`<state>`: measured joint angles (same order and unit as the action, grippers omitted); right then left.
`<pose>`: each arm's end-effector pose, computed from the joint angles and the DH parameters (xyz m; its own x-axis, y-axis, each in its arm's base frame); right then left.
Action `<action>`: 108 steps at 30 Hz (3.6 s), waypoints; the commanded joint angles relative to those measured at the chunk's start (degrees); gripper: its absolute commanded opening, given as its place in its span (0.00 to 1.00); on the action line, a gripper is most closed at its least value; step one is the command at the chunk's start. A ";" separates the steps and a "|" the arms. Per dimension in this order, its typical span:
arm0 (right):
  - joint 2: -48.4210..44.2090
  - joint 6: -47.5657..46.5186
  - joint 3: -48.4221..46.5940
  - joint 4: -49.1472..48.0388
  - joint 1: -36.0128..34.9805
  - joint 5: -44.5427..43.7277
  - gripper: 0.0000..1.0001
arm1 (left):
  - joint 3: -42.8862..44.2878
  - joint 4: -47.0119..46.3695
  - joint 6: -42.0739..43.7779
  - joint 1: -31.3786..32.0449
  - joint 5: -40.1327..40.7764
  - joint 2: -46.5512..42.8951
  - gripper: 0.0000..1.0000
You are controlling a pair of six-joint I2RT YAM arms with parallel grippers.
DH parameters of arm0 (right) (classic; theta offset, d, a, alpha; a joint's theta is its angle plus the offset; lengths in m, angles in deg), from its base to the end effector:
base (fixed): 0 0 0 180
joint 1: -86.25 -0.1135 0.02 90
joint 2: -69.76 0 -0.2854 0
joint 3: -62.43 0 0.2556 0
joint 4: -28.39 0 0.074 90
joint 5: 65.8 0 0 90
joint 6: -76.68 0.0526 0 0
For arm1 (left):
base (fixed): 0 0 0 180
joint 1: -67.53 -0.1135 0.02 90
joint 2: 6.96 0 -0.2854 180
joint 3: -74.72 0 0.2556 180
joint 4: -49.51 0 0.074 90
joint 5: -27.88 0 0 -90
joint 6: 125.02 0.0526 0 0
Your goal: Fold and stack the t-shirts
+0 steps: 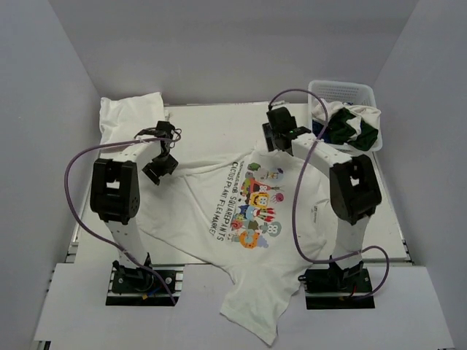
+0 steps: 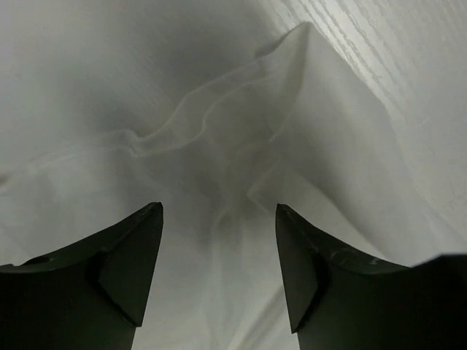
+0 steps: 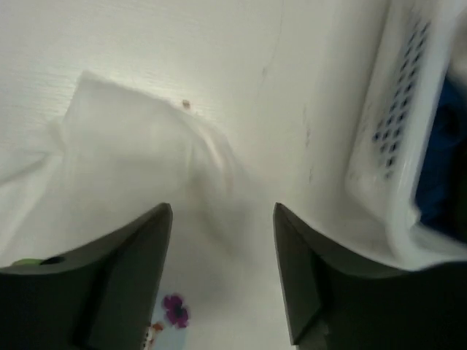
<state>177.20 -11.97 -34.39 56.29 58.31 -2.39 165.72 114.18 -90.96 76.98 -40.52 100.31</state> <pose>0.4099 0.1907 0.2633 -0.5526 -0.2692 -0.7887 -0.0966 0.9607 -0.2603 0.3676 -0.0416 0.1931 -0.6247 -0.6769 -0.3894 -0.7535 0.6533 0.0731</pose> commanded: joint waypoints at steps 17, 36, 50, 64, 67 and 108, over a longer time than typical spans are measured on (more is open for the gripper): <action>-21.29 16.41 37.48 -15.63 -4.13 43.20 0.90 | -15.46 -20.74 13.66 1.97 -22.39 -12.96 0.75; -18.85 15.45 46.68 -11.87 -4.14 38.19 0.90 | 9.90 -18.67 14.29 1.97 -22.31 10.24 0.78; -18.67 14.48 48.00 -7.39 -4.05 34.85 0.90 | 46.74 -24.61 13.67 -0.31 -17.46 31.77 0.81; -18.84 14.39 47.74 -7.21 -4.14 34.85 0.90 | 24.83 -35.54 25.44 2.32 -22.13 10.97 1.00; -18.93 14.48 47.65 -7.30 -3.96 33.62 0.90 | 21.72 -30.81 24.75 2.32 -21.18 8.40 1.00; -18.31 15.62 48.18 -6.33 -4.31 33.53 0.90 | 52.35 -44.21 12.96 3.12 -13.70 37.87 1.00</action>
<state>156.00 4.51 10.75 38.54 53.87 35.25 221.09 74.73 -80.15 80.13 -53.46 145.27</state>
